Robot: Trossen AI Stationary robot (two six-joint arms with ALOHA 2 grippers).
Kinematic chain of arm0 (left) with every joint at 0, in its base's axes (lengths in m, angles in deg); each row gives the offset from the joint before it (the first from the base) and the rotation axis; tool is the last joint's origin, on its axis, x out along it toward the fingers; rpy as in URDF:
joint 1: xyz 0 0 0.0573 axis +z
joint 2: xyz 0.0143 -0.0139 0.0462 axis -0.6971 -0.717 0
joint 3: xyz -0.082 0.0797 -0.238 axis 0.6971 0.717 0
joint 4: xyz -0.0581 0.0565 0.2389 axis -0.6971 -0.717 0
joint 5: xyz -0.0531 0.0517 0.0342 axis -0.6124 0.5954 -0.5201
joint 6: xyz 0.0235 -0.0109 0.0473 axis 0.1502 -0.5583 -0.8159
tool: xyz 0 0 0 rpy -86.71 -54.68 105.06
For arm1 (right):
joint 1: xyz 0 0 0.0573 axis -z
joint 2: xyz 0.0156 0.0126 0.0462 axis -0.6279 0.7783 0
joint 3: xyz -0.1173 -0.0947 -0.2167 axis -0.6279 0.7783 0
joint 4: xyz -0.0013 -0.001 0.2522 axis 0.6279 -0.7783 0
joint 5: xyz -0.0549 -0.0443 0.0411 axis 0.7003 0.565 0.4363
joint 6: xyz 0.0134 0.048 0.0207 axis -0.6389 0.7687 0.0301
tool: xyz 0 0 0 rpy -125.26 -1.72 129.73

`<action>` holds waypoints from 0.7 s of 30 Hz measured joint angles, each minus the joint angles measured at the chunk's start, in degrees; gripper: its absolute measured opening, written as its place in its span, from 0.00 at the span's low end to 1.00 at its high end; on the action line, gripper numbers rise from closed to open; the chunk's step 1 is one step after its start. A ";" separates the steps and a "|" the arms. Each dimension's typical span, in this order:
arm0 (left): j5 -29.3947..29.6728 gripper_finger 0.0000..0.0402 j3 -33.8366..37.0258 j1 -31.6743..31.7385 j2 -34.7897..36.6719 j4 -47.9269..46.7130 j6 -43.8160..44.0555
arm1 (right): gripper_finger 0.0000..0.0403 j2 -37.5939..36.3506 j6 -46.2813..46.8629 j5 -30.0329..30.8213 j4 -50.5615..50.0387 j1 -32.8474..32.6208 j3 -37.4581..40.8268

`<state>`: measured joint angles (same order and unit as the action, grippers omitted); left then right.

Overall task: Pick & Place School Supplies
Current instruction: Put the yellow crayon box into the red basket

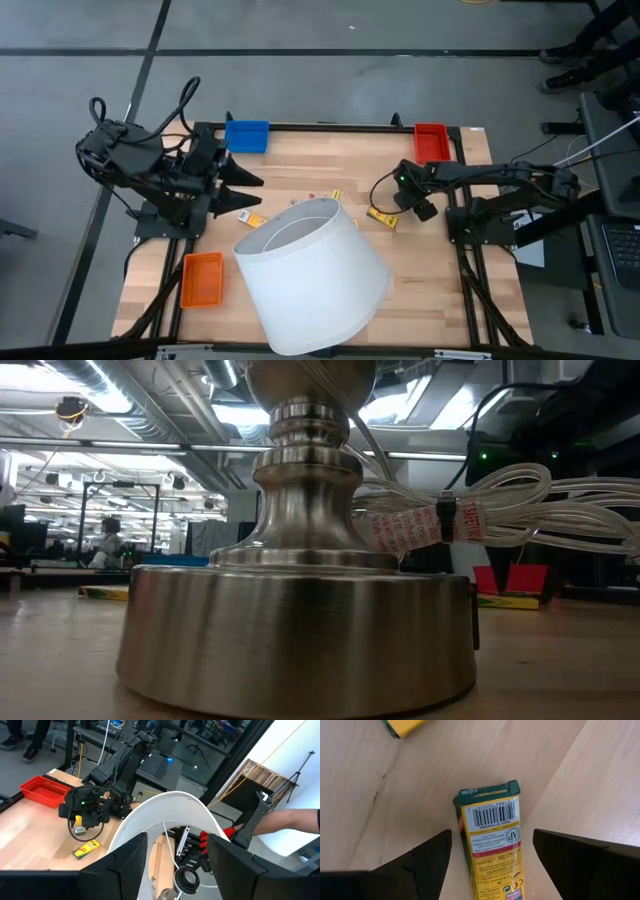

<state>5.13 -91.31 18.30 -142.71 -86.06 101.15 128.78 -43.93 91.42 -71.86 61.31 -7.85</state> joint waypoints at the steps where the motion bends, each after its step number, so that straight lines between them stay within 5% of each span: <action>1: 0.02 0.50 0.00 0.00 0.00 0.02 0.02 | 0.69 0.01 0.12 -0.04 0.00 0.10 0.00; 11: 0.13 0.50 0.02 0.00 0.00 1.82 -2.47 | 0.53 -0.14 2.58 -0.10 0.45 0.14 0.13; 21: 0.13 0.50 0.09 0.00 -0.32 2.58 -3.71 | 0.37 -0.02 16.26 1.37 2.29 0.20 0.18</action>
<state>5.27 -91.23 18.30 -143.03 -83.48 97.44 128.76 -27.67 92.79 -69.57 61.51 -7.67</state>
